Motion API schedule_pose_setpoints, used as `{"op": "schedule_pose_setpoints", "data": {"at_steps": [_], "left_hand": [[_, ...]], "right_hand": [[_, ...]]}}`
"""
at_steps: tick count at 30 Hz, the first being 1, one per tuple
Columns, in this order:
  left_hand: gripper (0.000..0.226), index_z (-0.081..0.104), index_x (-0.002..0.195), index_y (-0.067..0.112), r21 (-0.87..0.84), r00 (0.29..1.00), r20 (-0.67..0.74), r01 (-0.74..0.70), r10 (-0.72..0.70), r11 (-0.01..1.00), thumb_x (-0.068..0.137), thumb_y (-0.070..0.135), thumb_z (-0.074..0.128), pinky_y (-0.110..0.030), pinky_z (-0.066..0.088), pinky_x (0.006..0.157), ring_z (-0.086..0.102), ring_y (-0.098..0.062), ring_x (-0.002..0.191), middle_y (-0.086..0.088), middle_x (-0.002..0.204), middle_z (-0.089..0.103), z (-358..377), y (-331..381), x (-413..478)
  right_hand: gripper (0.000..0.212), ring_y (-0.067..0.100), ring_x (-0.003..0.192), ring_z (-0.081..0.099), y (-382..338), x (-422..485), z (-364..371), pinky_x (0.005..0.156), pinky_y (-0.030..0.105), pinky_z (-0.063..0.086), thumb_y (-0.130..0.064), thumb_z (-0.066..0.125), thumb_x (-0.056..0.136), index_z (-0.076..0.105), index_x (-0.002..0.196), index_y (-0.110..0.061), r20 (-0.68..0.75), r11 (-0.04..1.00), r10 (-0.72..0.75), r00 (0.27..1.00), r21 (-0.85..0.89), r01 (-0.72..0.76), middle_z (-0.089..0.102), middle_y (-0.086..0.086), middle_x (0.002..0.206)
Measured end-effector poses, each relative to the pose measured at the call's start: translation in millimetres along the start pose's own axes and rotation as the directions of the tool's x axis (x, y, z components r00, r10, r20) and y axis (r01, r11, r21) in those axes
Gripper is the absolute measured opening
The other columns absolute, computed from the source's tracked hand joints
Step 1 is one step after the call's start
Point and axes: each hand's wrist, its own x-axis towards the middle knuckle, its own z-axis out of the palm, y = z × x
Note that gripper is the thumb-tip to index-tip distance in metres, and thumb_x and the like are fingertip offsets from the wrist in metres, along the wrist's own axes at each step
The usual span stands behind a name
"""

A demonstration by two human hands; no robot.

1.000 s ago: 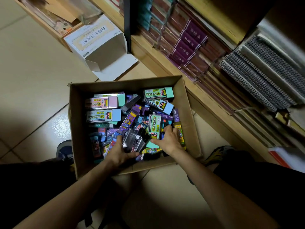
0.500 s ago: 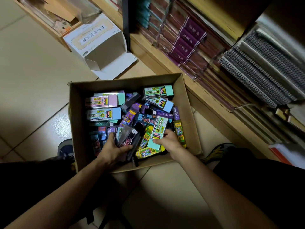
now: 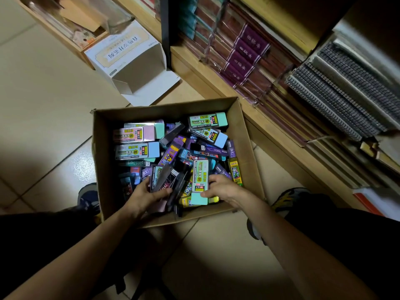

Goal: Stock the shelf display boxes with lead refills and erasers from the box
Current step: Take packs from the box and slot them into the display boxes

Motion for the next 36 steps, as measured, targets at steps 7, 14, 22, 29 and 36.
{"op": "schedule_pose_setpoints", "data": {"at_steps": [7,14,22,29,36], "left_hand": [[0.021,0.055,0.097,0.002,-0.066,0.997,0.023,-0.068,0.07,0.995,0.081,-0.003,0.067,-0.025,0.052,0.052,0.061,-0.021,0.059,-0.014,0.076,0.066,17,26,-8],[0.027,0.056,0.111,-0.002,-0.282,0.986,0.118,-0.085,0.122,0.956,0.085,0.001,0.062,-0.032,0.057,0.063,0.067,-0.021,0.069,-0.019,0.095,0.067,51,64,-31],[0.047,0.058,0.115,0.0,-0.431,0.942,0.183,-0.181,0.282,0.884,0.077,0.026,0.065,-0.033,0.059,0.062,0.067,-0.022,0.071,-0.017,0.099,0.067,69,122,-79],[0.026,0.062,0.106,0.003,-0.454,0.917,0.137,-0.277,0.374,0.847,0.084,0.017,0.064,-0.027,0.057,0.053,0.07,-0.018,0.062,-0.011,0.084,0.074,69,169,-111],[0.018,0.061,0.098,0.003,-0.411,0.811,0.213,-0.431,0.544,0.804,0.088,0.018,0.059,-0.022,0.054,0.049,0.069,-0.015,0.06,-0.007,0.076,0.074,80,223,-150]], "right_hand": [[0.036,0.013,0.078,0.062,-23,-26,-43,0.065,0.012,0.05,0.016,0.06,0.079,0.058,0.114,0.005,-0.201,0.975,-0.102,0.974,0.175,0.138,0.064,0.02,0.113],[0.028,0.018,0.085,0.064,-58,-68,-37,0.078,0.025,0.053,0.013,0.053,0.085,0.057,0.111,0.004,-0.301,0.695,-0.233,0.925,0.614,0.374,0.067,0.012,0.104],[0.03,0.026,0.094,0.067,-86,-102,-8,0.077,0.032,0.054,0.007,0.057,0.085,0.055,0.114,0.004,-0.29,0.577,-0.3,0.909,0.703,0.415,0.067,0.018,0.108],[0.032,0.03,0.101,0.063,-123,-152,-19,0.087,0.038,0.051,0.003,0.05,0.09,0.048,0.122,0.003,-0.241,0.511,-0.421,0.874,0.733,0.449,0.064,0.02,0.113],[0.048,0.024,0.097,0.067,-161,-208,-43,0.082,0.035,0.056,-0.001,0.052,0.092,0.033,0.135,0.007,-0.27,0.591,-0.532,0.803,0.561,0.58,0.059,0.021,0.121]]}}
